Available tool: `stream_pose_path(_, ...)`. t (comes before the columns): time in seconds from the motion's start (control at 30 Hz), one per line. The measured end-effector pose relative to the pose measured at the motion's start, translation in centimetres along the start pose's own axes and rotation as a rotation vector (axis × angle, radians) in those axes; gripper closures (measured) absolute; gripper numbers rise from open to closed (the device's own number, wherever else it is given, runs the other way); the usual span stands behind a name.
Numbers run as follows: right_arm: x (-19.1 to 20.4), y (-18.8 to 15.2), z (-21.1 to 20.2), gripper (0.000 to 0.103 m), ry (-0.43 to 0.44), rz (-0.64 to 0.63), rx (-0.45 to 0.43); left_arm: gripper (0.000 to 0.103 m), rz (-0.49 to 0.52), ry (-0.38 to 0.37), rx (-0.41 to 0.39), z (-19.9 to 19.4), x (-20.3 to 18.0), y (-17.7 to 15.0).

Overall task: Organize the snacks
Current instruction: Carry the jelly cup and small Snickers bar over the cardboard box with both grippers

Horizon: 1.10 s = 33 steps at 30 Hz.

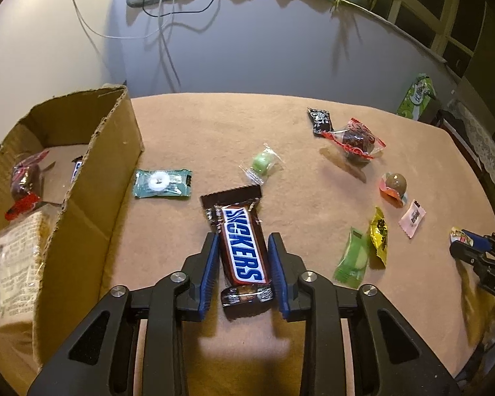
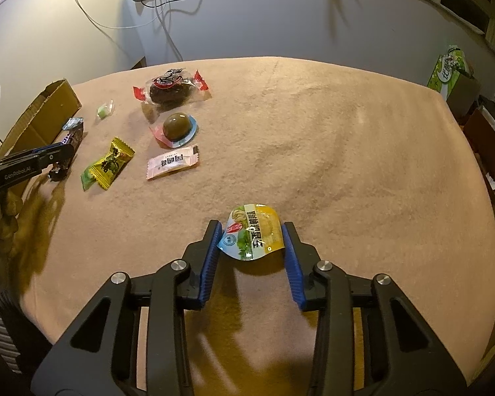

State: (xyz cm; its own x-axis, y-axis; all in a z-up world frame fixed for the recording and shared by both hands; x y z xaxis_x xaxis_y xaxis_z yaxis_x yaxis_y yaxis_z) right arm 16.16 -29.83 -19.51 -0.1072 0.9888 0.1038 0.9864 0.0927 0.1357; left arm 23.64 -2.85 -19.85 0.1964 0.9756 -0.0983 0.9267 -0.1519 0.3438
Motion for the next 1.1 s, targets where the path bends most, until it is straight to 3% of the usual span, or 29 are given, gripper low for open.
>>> stream_pose_path(0.6,2.3,0.6,-4.0,0.068,0.025,-0.01,-0.085,0.077,0.025,-0.043,-0.09,-4.8,-0.8,-0.8)
stream_pose_path(1.1,12.9,3.4,-8.5,0.068,0.102,-0.157,-0.187,0.077,-0.027,-0.06,-0.188,-10.7,3.7,-2.9)
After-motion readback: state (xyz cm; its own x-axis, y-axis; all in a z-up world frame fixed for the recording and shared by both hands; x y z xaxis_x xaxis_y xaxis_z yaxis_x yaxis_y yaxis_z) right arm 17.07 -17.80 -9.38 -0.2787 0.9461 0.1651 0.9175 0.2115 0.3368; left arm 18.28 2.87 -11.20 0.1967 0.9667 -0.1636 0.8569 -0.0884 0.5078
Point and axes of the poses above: each gripper's, at about its wrist camera, not at the fingertips, and z roughly the way its jaws point, x to its left, y to its top, the point moved 8 cm from there along z, roughly the way its jaws point, and after that the axes turned 15 degrees about x, right-handed, at the moved point
